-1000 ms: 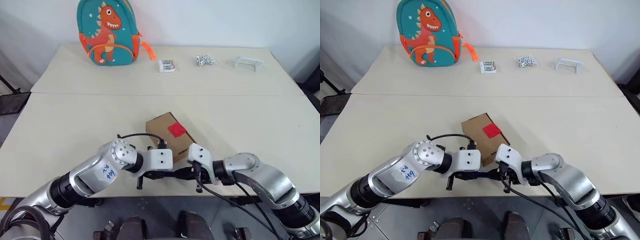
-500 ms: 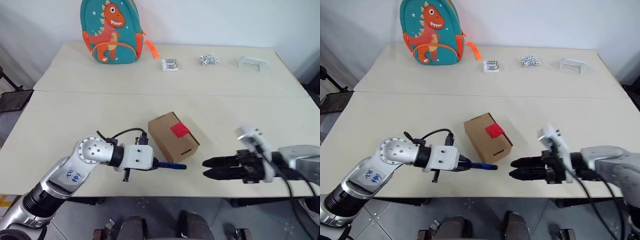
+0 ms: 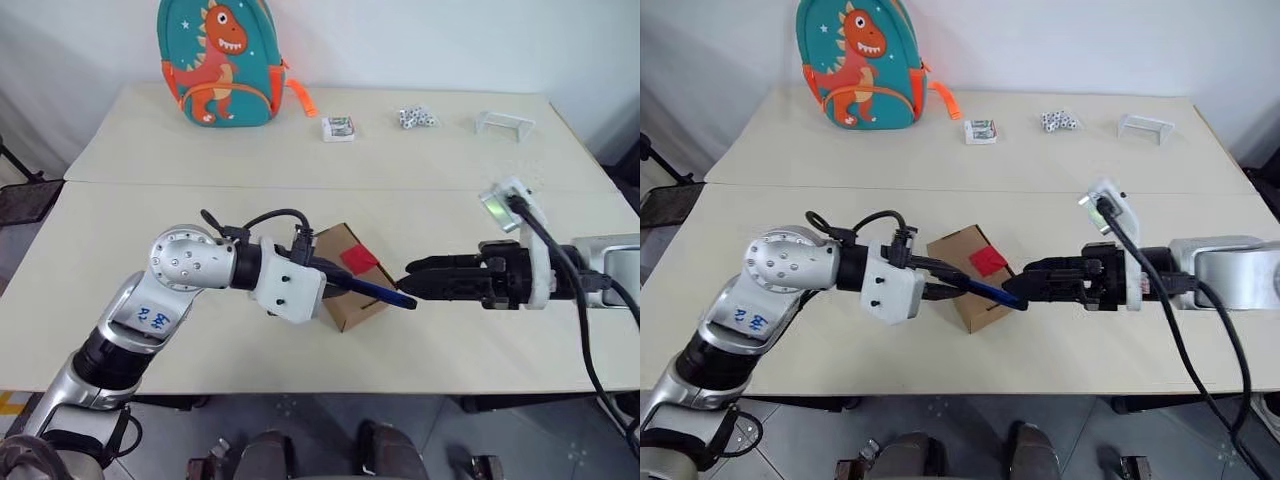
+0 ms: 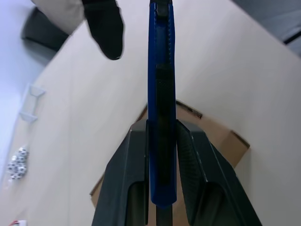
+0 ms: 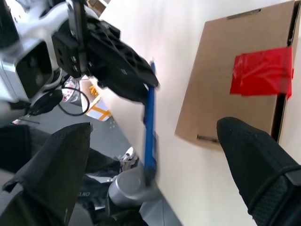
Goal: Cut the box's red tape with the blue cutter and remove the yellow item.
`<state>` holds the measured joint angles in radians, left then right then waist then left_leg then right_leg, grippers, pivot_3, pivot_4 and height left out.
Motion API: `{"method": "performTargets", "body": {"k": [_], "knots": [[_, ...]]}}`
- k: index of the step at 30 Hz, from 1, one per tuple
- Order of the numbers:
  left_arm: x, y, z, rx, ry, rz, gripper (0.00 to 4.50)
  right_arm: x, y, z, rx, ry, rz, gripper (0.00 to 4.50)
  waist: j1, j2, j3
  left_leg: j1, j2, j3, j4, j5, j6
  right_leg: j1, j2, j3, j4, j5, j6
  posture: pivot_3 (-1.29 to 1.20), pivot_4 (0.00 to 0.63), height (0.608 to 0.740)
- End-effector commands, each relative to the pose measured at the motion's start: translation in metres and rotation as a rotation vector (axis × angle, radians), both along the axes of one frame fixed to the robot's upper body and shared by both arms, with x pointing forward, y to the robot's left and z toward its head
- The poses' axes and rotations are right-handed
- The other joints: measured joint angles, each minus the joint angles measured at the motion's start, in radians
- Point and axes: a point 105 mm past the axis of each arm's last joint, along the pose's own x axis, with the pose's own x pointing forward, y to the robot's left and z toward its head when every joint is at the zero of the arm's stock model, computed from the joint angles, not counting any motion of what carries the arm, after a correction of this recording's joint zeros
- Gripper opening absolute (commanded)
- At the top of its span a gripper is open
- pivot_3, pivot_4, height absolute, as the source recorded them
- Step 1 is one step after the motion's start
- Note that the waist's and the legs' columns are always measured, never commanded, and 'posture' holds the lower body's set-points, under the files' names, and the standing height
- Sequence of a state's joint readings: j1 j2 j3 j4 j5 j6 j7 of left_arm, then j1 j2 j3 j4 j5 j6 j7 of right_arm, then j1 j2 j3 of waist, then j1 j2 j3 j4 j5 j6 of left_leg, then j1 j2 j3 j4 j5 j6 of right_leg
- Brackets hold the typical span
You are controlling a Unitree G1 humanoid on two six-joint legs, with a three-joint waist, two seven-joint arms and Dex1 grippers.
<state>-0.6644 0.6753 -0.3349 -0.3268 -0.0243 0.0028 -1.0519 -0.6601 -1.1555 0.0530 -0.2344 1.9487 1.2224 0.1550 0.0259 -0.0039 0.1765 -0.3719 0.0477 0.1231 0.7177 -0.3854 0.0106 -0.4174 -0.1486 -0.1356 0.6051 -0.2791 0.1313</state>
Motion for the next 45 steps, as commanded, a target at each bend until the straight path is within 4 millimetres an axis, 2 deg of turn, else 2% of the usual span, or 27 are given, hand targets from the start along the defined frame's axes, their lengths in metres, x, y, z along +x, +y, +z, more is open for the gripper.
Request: {"method": "performTargets", "body": {"k": [1, 8, 21, 24, 35, 37, 43, 45], "knots": [[0.000, -0.007, 0.005, -0.005, -0.034, -0.015, 0.82, 0.001, 0.007, 0.005, 0.007, -0.021, 0.008, 4.45, 0.002, 0.000, 0.000, 0.000, 0.000, 0.000, 0.000, 0.000, 0.000, 0.000, 0.000, 0.000, 0.000, 0.000, 0.000, 0.00, 0.150, 0.740], [0.004, -0.014, 0.006, -0.013, -0.047, -0.013, 0.82, 0.000, 0.020, -0.011, -0.008, 0.002, 0.011, 4.45, 0.001, 0.000, 0.000, -0.002, 0.000, -0.001, 0.001, 0.000, 0.000, -0.001, 0.000, -0.001, -0.001, 0.000, 0.001, 0.00, 0.150, 0.740], [0.007, -0.011, 0.009, -0.010, -0.058, 0.008, 0.82, 0.004, 0.029, -0.026, -0.012, 0.054, 0.003, 4.45, 0.001, 0.000, 0.000, -0.002, 0.000, -0.001, 0.001, 0.000, 0.000, -0.001, 0.000, -0.001, -0.001, 0.000, 0.001, 0.00, 0.150, 0.740], [0.007, -0.011, 0.010, -0.018, -0.053, 0.014, 0.82, 0.007, 0.031, -0.025, -0.006, 0.054, 0.001, 3.92, 0.000, 0.000, 0.000, -0.002, 0.000, 0.000, 0.001, 0.000, 0.000, -0.001, 0.000, -0.001, -0.001, 0.000, 0.001, 0.00, 0.150, 0.740], [0.006, -0.012, 0.011, -0.018, -0.046, 0.015, 0.82, 0.012, 0.037, -0.023, 0.015, 0.057, 0.000, 0.27, 0.001, 0.000, 0.000, -0.002, 0.000, 0.000, 0.001, 0.000, 0.000, -0.001, 0.000, -0.001, -0.001, 0.000, 0.001, 0.00, 0.150, 0.740], [0.006, -0.011, 0.011, -0.022, -0.024, 0.019, 0.82, 0.012, 0.037, -0.022, 0.021, 0.056, -0.002, 0.13, 0.000, 0.000, 0.000, -0.002, 0.000, -0.001, 0.001, 0.000, 0.000, -0.001, 0.000, -0.001, -0.001, 0.000, 0.001, 0.00, 0.150, 0.740], [0.009, -0.008, 0.016, -0.049, -0.019, 0.030, 2.20, 0.014, 0.034, -0.019, 0.026, 0.050, -0.010, 0.13, 0.001, 0.000, 0.000, -0.002, 0.000, -0.001, 0.001, 0.000, 0.000, -0.001, 0.000, -0.001, -0.001, 0.000, 0.001, 0.00, 0.150, 0.740], [0.009, -0.006, 0.020, -0.075, -0.011, 0.033, 2.85, 0.014, 0.033, -0.018, 0.027, 0.048, -0.013, 0.13, 0.000, 0.000, 0.000, -0.002, 0.000, -0.001, 0.001, 0.000, 0.000, -0.001, 0.000, -0.001, -0.001, 0.000, 0.001, 0.00, 0.150, 0.740]]}}
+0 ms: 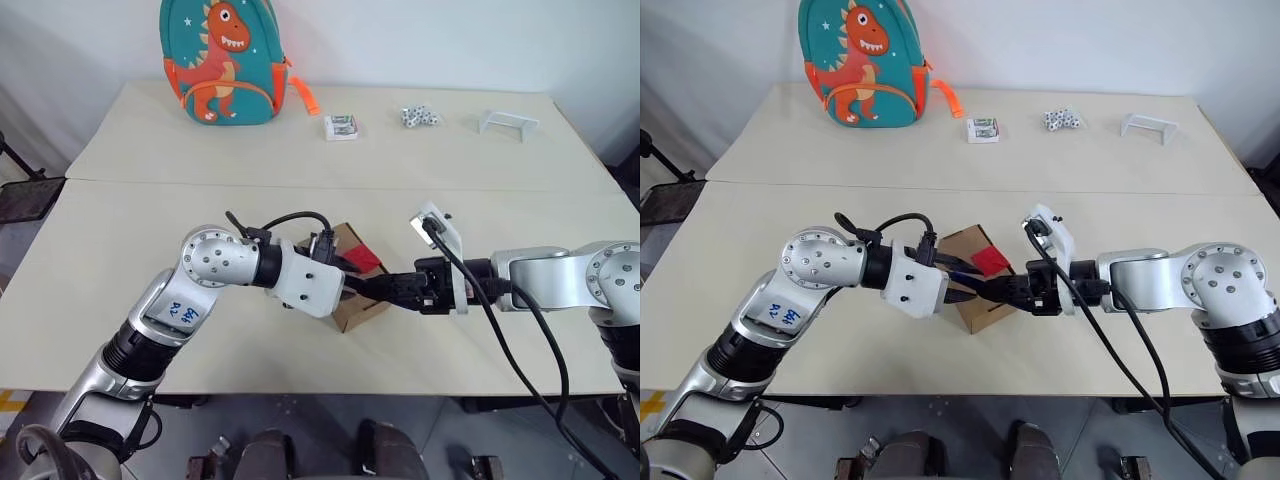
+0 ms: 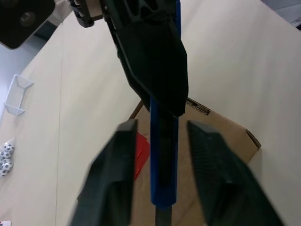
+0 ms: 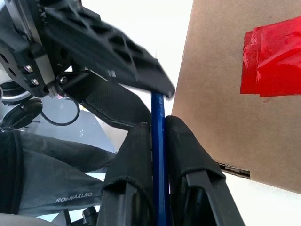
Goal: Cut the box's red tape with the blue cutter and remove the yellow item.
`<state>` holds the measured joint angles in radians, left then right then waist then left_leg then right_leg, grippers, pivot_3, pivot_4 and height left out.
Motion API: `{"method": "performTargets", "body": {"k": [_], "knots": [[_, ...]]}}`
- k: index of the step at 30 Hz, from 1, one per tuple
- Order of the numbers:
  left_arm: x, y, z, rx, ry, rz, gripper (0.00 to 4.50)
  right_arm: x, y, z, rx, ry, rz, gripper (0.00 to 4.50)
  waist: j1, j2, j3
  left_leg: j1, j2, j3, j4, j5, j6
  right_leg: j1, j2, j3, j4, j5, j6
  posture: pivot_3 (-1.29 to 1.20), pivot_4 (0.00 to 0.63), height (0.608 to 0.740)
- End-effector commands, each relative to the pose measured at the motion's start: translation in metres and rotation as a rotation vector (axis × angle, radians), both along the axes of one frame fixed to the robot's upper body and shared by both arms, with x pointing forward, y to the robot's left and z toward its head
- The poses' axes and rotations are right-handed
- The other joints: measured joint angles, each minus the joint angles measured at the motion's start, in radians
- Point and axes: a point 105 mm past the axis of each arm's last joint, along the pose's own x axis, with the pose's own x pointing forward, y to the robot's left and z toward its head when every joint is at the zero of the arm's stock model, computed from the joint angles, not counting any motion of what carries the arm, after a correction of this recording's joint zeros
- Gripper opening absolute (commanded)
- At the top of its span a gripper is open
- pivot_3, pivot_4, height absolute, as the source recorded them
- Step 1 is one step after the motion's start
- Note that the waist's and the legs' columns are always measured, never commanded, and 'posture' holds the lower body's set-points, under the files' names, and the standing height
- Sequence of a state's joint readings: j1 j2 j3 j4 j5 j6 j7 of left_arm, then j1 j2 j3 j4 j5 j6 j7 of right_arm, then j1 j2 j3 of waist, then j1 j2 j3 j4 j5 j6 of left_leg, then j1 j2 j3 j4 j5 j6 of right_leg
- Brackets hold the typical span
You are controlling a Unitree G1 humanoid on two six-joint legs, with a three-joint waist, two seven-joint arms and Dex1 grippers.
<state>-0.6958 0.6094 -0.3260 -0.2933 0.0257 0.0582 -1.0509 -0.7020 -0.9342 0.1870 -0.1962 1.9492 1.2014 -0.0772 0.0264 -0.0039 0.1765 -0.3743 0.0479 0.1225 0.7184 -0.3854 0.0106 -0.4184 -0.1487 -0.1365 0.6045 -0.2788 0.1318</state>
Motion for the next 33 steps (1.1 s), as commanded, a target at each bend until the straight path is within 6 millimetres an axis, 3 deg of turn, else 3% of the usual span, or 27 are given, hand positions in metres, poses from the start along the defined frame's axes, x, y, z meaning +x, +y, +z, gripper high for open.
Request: {"method": "performTargets", "body": {"k": [1, 6, 13, 15, 19, 21, 24, 29, 33], "knots": [[-0.004, 0.004, 0.019, -0.062, -0.022, -0.023, 3.14, -0.002, -0.002, 0.017, 0.036, -0.046, 0.009, 0.13, 0.000, 0.000, 0.000, 0.000, 0.000, 0.000, 0.000, 0.000, 0.000, 0.000, 0.000, 0.000, 0.000, 0.000, 0.000, 0.00, 0.150, 0.740], [-0.019, 0.033, 0.021, -0.084, 0.121, -0.044, 4.49, -0.001, -0.010, 0.022, 0.042, -0.060, -0.005, 0.13, -0.002, 0.000, 0.000, 0.000, 0.000, 0.000, 0.000, 0.000, 0.000, 0.000, 0.000, 0.000, 0.000, 0.000, 0.000, 0.00, 0.150, 0.740], [-0.031, 0.086, 0.018, -0.121, 0.387, 0.097, 4.50, -0.004, -0.024, 0.031, 0.051, -0.093, -0.035, 0.13, -0.004, 0.000, 0.000, 0.000, 0.001, 0.001, -0.001, 0.000, 0.000, -0.002, 0.000, 0.001, 0.001, 0.000, 0.000, 0.00, 0.150, 0.740], [-0.025, 0.107, 0.023, -0.199, 0.445, 0.191, 4.50, -0.002, -0.029, 0.036, 0.052, -0.119, -0.066, 0.13, -0.002, 0.000, 0.000, 0.000, 0.001, 0.001, -0.001, 0.000, 0.000, -0.002, 0.000, 0.001, 0.001, 0.000, 0.000, 0.00, 0.150, 0.740], [-0.003, 0.123, 0.041, -0.389, 0.526, 0.315, 4.50, 0.001, -0.046, 0.043, -0.032, -0.215, -0.141, 0.13, 0.004, 0.000, 0.000, -0.001, 0.000, 0.000, 0.000, 0.000, 0.000, -0.002, 0.000, 0.001, 0.001, 0.000, 0.000, 0.00, 0.150, 0.740], [0.010, 0.111, 0.046, -0.489, 0.589, 0.337, 4.12, 0.003, -0.058, 0.044, -0.165, -0.298, -0.190, 0.13, 0.006, 0.000, 0.000, -0.001, 0.000, 0.000, 0.000, 0.000, 0.000, -0.002, 0.000, 0.001, 0.000, 0.000, 0.000, 0.00, 0.150, 0.740], [0.021, 0.085, 0.036, -0.490, 0.686, 0.357, 3.31, 0.006, -0.065, 0.042, -0.291, -0.379, -0.221, 0.13, 0.002, -0.001, 0.000, -0.002, 0.000, 0.000, 0.000, 0.000, 0.000, -0.002, 0.000, 0.002, 0.000, 0.001, 0.001, 0.00, 0.150, 0.740], [0.037, 0.051, 0.019, -0.462, 0.721, 0.369, 1.83, 0.011, -0.056, 0.043, -0.306, -0.436, -0.245, 0.13, -0.007, -0.001, 0.000, -0.001, 0.000, 0.001, -0.002, 0.000, -0.001, -0.003, 0.001, 0.001, 0.000, 0.001, 0.002, 0.00, 0.150, 0.740], [0.049, 0.036, 0.002, -0.406, 0.677, 0.386, 0.66, 0.014, -0.045, 0.046, -0.313, -0.470, -0.249, 0.13, -0.006, -0.001, 0.000, -0.001, 0.000, 0.003, -0.002, 0.001, -0.002, -0.005, 0.001, 0.003, 0.003, 0.001, 0.002, 0.00, 0.150, 0.740]]}}
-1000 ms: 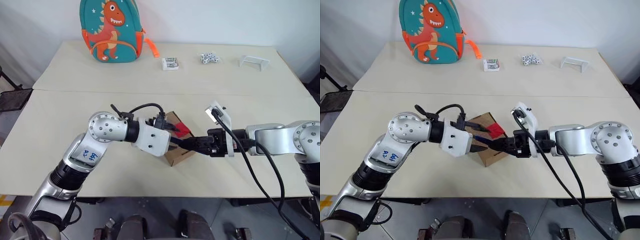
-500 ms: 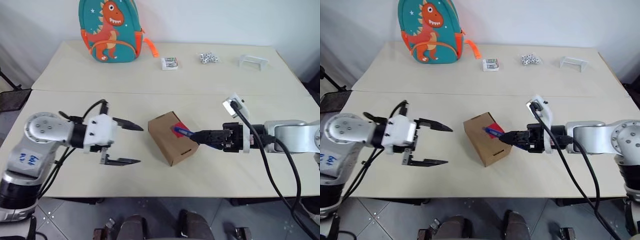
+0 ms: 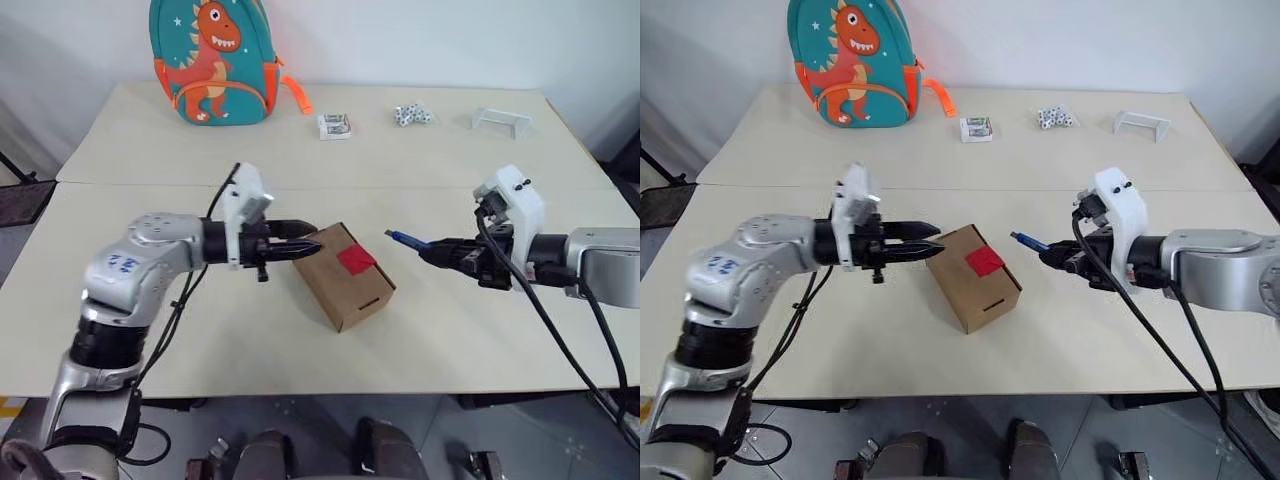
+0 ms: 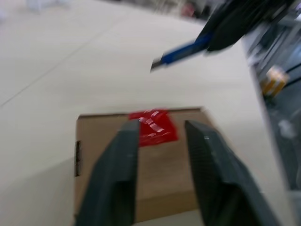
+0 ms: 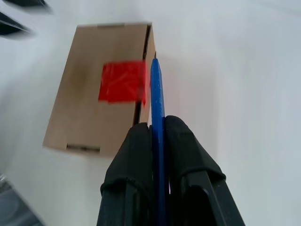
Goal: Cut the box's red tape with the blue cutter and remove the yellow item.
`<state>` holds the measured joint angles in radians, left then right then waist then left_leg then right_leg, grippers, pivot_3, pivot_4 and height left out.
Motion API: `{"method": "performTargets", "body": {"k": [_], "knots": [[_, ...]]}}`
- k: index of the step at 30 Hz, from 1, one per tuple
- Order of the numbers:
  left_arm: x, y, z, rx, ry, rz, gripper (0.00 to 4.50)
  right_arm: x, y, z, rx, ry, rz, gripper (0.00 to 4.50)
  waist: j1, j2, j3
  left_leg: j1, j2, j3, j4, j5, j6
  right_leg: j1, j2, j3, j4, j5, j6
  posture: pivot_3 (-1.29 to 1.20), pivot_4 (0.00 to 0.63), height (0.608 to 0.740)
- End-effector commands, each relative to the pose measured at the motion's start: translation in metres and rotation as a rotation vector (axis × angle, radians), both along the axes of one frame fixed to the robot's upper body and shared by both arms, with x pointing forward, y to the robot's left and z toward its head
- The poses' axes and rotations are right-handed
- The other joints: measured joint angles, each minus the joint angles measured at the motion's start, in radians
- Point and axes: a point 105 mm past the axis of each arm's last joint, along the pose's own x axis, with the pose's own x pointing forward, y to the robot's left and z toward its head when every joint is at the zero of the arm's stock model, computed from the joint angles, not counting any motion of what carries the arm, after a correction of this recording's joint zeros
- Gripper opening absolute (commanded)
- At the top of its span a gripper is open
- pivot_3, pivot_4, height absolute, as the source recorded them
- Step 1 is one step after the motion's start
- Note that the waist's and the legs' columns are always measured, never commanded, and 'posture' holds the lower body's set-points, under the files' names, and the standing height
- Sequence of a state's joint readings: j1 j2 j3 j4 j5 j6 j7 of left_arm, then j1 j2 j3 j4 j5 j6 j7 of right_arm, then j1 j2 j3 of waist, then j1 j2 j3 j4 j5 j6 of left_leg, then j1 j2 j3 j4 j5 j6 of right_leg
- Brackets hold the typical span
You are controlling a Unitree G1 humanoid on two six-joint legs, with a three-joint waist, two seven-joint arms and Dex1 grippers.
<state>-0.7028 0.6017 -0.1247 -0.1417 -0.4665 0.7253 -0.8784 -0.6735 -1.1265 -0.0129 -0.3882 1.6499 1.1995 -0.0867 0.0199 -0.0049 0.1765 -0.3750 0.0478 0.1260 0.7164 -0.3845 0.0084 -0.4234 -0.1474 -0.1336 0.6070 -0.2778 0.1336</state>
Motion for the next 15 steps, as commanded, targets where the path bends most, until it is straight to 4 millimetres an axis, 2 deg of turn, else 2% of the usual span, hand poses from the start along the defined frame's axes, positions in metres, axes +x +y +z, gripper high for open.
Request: {"method": "performTargets", "body": {"k": [1, 2, 8, 15], "knots": [[0.007, -0.011, -0.004, 0.037, -0.064, -0.005, 0.31, 0.001, 0.012, 0.011, -0.010, -0.078, 0.006, 0.13, 0.003, 0.000, 0.000, 0.000, 0.000, 0.000, 0.000, 0.000, 0.000, 0.000, 0.000, 0.000, 0.000, 0.000, 0.000, 0.00, 0.150, 0.740], [0.009, -0.013, -0.008, 0.047, -0.065, -0.005, 0.01, 0.002, 0.016, 0.011, -0.012, -0.087, 0.003, 0.13, 0.003, 0.000, 0.000, -0.001, 0.000, 0.000, 0.000, 0.000, 0.000, -0.001, 0.000, 0.000, 0.000, 0.000, 0.000, 0.00, 0.150, 0.740], [0.014, -0.021, -0.029, 0.094, -0.088, -0.002, 0.00, 0.011, 0.030, 0.007, 0.018, -0.086, -0.045, 0.13, 0.006, 0.000, 0.000, -0.004, 0.000, 0.000, 0.000, 0.000, 0.000, -0.004, 0.000, 0.000, 0.001, 0.000, 0.000, 0.00, 0.150, 0.740], [0.018, -0.024, -0.037, 0.100, -0.097, 0.020, 0.00, 0.029, 0.036, -0.003, -0.031, -0.089, -0.141, 0.13, 0.003, 0.000, 0.000, -0.004, 0.000, 0.000, 0.001, 0.000, 0.000, -0.004, 0.000, 0.000, 0.002, 0.000, 0.000, 0.00, 0.150, 0.740]]}}
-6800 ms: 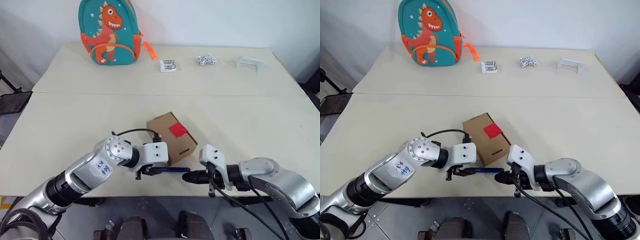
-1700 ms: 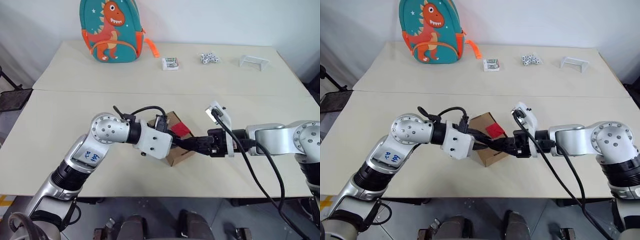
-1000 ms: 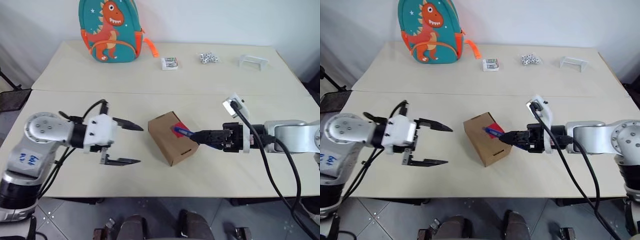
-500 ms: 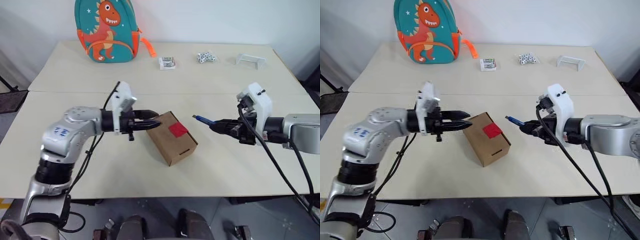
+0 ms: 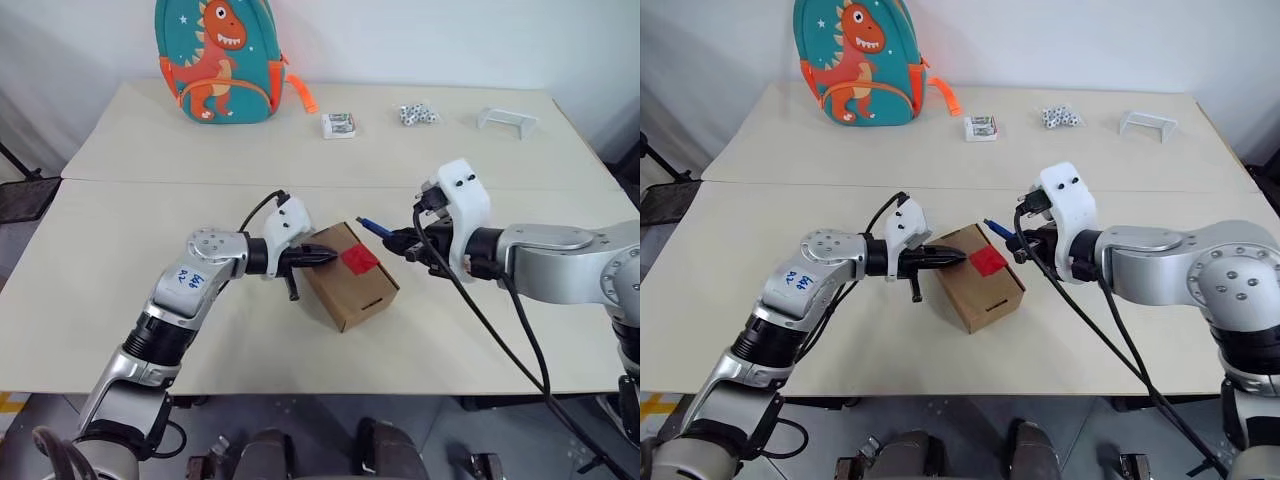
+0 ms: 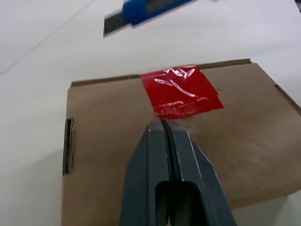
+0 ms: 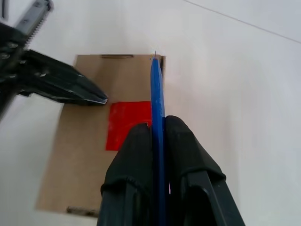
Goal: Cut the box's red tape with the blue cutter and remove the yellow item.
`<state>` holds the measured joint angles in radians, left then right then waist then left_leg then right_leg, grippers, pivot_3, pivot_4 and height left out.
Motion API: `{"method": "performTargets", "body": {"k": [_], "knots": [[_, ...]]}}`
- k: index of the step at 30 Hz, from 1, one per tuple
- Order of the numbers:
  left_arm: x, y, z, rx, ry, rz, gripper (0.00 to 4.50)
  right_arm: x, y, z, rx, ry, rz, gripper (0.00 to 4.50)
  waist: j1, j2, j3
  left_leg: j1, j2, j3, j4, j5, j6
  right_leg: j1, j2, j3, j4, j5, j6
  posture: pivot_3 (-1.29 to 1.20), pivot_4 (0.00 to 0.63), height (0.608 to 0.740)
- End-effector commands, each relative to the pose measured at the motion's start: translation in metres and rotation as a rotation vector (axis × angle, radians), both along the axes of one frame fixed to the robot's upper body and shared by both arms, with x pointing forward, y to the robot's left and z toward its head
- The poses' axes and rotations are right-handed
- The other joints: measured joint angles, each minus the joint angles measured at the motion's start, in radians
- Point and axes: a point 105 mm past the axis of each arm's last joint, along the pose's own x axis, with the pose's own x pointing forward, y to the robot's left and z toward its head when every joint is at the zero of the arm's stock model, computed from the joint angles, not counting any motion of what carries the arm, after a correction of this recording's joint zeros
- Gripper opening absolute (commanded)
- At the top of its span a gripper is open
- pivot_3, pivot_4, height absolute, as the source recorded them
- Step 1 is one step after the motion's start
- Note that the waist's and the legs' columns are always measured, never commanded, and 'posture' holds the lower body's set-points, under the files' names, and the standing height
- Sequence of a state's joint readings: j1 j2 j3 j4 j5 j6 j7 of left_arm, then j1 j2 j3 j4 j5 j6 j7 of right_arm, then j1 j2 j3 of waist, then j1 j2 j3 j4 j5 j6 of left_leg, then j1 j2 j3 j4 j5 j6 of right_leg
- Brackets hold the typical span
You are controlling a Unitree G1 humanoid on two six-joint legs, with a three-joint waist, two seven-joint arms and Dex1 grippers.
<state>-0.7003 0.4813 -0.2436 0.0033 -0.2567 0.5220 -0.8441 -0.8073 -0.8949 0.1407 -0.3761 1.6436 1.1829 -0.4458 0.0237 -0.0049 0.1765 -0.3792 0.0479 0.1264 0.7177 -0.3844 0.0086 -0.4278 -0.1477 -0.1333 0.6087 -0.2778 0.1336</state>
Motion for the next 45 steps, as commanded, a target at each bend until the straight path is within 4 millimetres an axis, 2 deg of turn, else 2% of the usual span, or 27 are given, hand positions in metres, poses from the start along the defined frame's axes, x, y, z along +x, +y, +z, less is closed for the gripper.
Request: {"method": "performTargets", "body": {"k": [1, 7, 10, 17, 30, 45], "knots": [[-0.001, -0.001, -0.003, 0.020, -0.020, -0.002, 0.00, 0.007, 0.000, 0.004, -0.013, -0.030, -0.049, 0.13, -0.001, 0.000, 0.000, 0.000, 0.000, 0.000, 0.000, 0.000, 0.000, 0.000, 0.000, 0.000, 0.000, 0.000, 0.000, 0.00, 0.150, 0.740], [0.000, 0.000, -0.004, 0.009, -0.010, 0.021, 0.00, 0.009, 0.000, -0.002, -0.024, -0.022, -0.087, 0.13, 0.000, 0.000, 0.000, 0.000, 0.000, 0.000, 0.000, 0.000, 0.000, 0.000, 0.000, 0.000, 0.001, 0.000, 0.000, 0.00, 0.150, 0.740], [0.002, 0.003, -0.002, 0.006, -0.013, 0.045, 0.00, 0.004, 0.010, -0.003, -0.001, -0.008, -0.060, 0.13, -0.001, 0.000, 0.000, 0.000, 0.000, 0.000, 0.000, 0.000, 0.000, 0.000, 0.000, 0.000, 0.002, 0.000, 0.000, 0.00, 0.150, 0.740], [0.001, 0.004, -0.003, 0.016, 0.000, 0.043, 0.00, -0.002, 0.014, 0.001, -0.001, -0.010, -0.042, 0.13, -0.002, 0.000, 0.000, 0.000, 0.000, 0.000, 0.000, 0.000, 0.000, 0.000, 0.000, 0.000, 0.002, 0.000, 0.000, 0.00, 0.150, 0.740], [-0.005, 0.003, -0.006, 0.027, 0.009, 0.029, 0.00, -0.008, 0.011, -0.016, -0.021, 0.046, -0.053, 0.13, -0.002, 0.000, 0.000, 0.000, 0.000, -0.001, 0.000, 0.000, 0.000, 0.000, 0.000, 0.000, 0.002, 0.000, 0.000, 0.00, 0.150, 0.740], [-0.006, 0.004, -0.007, 0.036, 0.004, 0.031, 0.00, -0.011, 0.011, -0.026, -0.032, 0.086, -0.048, 0.13, -0.002, 0.000, 0.000, 0.000, 0.001, -0.001, 0.000, 0.000, 0.000, 0.000, 0.000, 0.000, 0.002, 0.000, 0.000, 0.00, 0.150, 0.740]]}}
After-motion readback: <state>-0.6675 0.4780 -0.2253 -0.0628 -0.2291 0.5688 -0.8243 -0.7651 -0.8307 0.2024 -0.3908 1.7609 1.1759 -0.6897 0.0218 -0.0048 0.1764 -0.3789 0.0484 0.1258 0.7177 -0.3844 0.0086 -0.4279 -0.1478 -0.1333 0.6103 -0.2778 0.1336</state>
